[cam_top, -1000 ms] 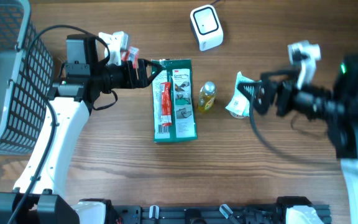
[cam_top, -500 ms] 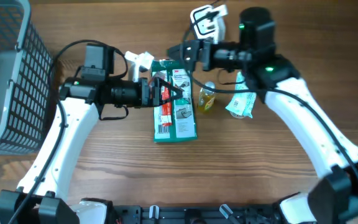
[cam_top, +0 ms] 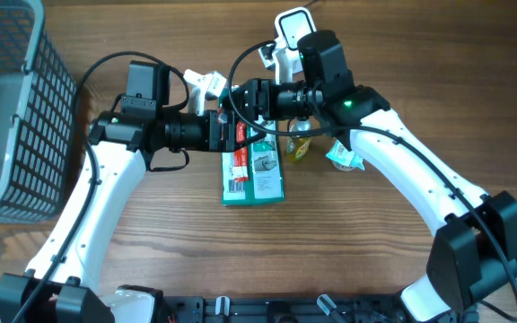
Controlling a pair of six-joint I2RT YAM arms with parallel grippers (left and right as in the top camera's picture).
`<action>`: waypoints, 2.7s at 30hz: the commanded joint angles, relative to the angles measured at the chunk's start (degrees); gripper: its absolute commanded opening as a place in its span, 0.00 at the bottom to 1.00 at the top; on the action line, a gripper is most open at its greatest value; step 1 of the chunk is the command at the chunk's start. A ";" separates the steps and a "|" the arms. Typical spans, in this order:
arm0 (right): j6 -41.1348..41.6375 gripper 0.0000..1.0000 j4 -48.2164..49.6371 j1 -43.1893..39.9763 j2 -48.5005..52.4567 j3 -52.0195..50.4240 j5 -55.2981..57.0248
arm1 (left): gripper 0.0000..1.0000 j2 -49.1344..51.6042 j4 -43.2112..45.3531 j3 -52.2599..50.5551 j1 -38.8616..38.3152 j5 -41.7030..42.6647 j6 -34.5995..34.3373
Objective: Scan the item barcode
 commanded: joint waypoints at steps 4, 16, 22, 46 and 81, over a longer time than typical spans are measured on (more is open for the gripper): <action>-0.61 0.04 -3.52 0.66 0.48 0.09 2.64 | 1.00 -0.79 0.66 0.79 -0.13 -19.12 0.66; -6.36 1.00 -4.15 0.68 0.09 0.35 8.98 | 1.00 -0.79 -1.88 0.79 -0.15 -46.10 0.66; -14.80 0.99 -34.88 -5.27 -4.11 19.23 27.56 | 1.00 -0.79 -0.17 0.79 -0.15 -53.11 0.63; -0.92 0.94 -49.18 -7.15 -4.13 11.04 45.83 | 1.00 -0.79 -0.20 0.79 -0.15 -53.11 0.63; -18.38 0.04 -50.86 -32.30 -7.80 -5.14 38.82 | 1.00 -0.79 -0.17 0.79 -0.15 -53.11 0.63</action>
